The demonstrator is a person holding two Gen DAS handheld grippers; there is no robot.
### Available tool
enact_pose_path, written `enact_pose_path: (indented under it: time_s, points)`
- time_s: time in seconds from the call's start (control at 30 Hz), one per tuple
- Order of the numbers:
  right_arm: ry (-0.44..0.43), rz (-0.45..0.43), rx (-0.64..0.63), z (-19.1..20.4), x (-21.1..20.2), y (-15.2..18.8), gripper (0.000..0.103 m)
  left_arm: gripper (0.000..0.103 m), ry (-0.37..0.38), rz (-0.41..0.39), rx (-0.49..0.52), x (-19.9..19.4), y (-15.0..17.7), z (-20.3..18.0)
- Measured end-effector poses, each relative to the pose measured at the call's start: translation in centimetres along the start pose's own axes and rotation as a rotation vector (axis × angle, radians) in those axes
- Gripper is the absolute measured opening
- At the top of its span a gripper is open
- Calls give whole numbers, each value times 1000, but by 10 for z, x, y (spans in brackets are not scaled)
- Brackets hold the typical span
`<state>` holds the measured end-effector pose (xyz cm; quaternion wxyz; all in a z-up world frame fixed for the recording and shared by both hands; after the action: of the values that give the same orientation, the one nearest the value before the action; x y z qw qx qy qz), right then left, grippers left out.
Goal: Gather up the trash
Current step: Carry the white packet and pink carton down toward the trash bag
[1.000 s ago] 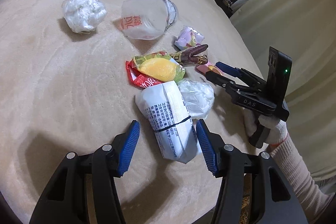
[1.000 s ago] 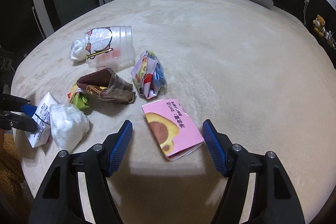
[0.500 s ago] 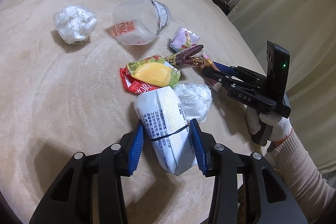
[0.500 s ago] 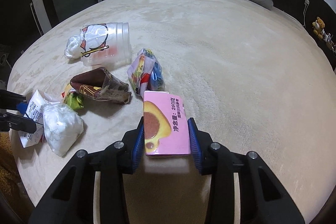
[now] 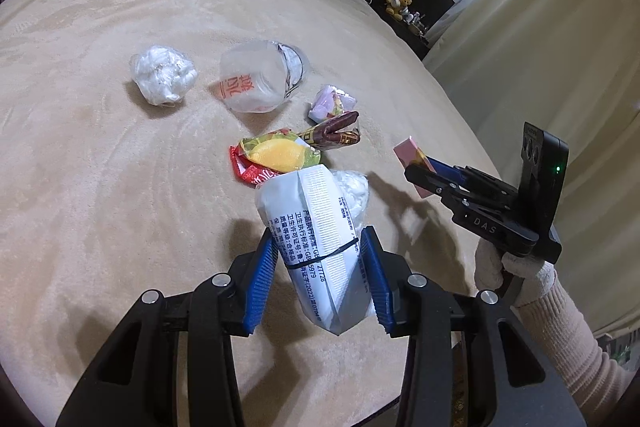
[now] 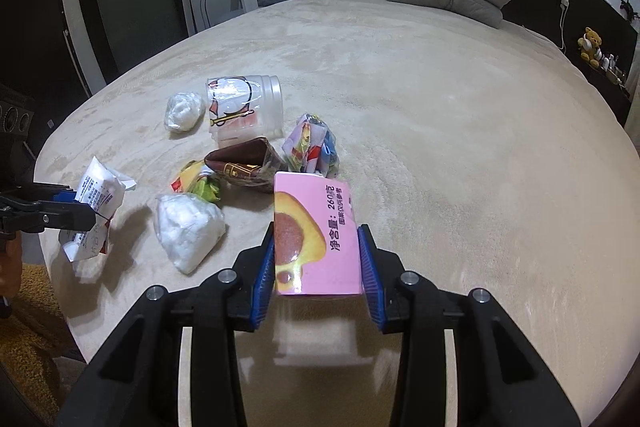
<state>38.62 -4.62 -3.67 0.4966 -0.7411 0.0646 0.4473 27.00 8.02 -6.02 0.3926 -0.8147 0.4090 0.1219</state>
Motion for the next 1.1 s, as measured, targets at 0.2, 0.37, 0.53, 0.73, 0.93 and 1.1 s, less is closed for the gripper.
enact_pose_path:
  time_s: [0.2,0.37,0.53,0.73,0.93,1.1]
  points:
    - [4,-32,75,-2,-37,15,39,41,19,-66,23,-20,8,-21]
    - [-6,-68,140,5,-73,34,39,41,45,-113,9,-37,24,-29]
    - [-17,-108,183,17,-106,52,39,41,73,-165,14,-56,45,-43]
    - [-32,-141,224,30,-138,75,39,41,100,-218,13,-76,74,-53]
    - [-43,-155,252,44,-164,101,39,41,121,-261,35,-91,100,-65]
    - [-41,-163,251,57,-180,117,39,41,136,-274,64,-99,120,-79]
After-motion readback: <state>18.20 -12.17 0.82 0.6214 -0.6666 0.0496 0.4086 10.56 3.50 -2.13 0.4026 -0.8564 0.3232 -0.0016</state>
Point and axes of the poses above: each gripper's, at about its wrist camera, not at the fingertips, and x roughly the way its jaws point, z to its left, y to its underside, the point moved 6 cm from there along x, roughly the way its jaws point, and after that the axes turned 12 degrees about y, right-handed, at the moved point
